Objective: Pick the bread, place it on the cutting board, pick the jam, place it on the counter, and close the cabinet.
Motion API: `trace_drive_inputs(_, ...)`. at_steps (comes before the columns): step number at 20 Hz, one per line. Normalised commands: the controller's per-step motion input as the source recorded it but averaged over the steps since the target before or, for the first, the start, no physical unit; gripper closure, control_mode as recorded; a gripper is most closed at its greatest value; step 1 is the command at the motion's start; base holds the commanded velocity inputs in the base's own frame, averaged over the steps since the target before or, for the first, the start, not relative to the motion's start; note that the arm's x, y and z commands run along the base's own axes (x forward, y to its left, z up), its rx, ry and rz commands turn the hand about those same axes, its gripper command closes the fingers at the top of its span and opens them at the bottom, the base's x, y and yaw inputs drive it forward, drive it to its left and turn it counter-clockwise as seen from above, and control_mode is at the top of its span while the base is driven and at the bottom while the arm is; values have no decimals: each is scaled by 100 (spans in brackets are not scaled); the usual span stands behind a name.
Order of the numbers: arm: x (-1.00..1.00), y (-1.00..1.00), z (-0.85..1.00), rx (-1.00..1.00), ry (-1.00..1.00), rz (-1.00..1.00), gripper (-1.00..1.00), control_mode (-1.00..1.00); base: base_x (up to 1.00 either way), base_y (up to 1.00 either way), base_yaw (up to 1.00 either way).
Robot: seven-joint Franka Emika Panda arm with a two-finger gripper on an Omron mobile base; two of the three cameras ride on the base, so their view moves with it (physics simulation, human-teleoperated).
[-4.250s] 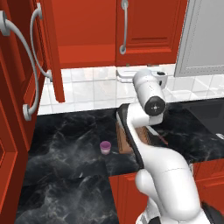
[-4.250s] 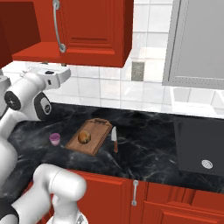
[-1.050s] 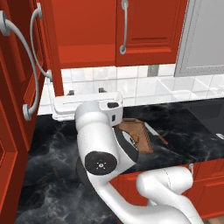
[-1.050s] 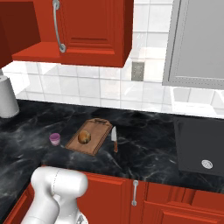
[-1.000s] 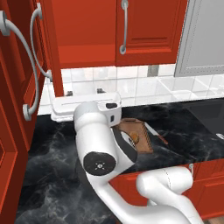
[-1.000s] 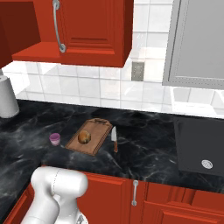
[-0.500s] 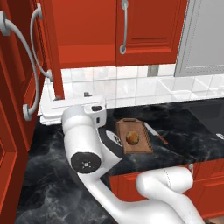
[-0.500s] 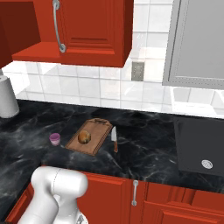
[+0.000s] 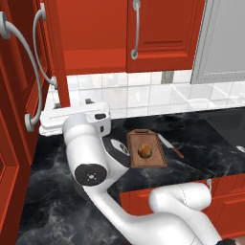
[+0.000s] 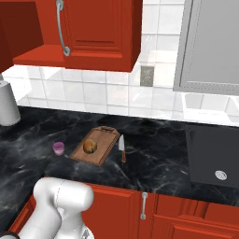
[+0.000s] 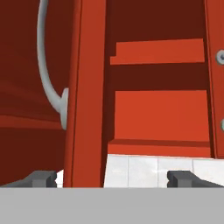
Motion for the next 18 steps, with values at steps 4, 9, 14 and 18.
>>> trace_drive_inputs(4, 13, 25, 0, 0, 0, 0, -100, -100, 0, 0, 0)
trace_drive_inputs(9, 17, 27, 0, 0, 0, 0, -100, -100, 0, 0, 0)
trace_drive_inputs(14, 32, 16, -1, 0, 0, 0, -100, -100, 0, 0, 0)
trace_drive_inputs(18, 44, 9, -6, 0, 0, 0, -100, -100, 0, 0, 0)
